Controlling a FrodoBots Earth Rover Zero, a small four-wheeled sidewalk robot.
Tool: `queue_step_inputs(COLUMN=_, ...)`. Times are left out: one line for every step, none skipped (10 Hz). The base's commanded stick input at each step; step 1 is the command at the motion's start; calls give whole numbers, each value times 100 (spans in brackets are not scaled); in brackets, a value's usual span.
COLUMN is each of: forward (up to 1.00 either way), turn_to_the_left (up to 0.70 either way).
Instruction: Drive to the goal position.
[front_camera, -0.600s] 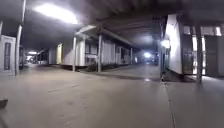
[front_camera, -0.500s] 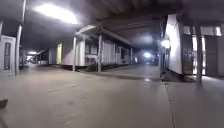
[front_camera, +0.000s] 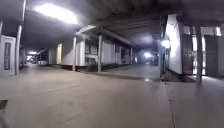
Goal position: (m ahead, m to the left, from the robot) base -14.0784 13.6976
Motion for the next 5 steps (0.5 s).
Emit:
queue_step_inputs(forward=32, turn_to_the_left=8)
queue_step_inputs(forward=39, turn_to_the_left=10)
queue_step_inputs(forward=44, turn_to_the_left=14)
queue_step_inputs(forward=45, turn_to_the_left=24)
queue_step_inputs(forward=45, turn_to_the_left=26)
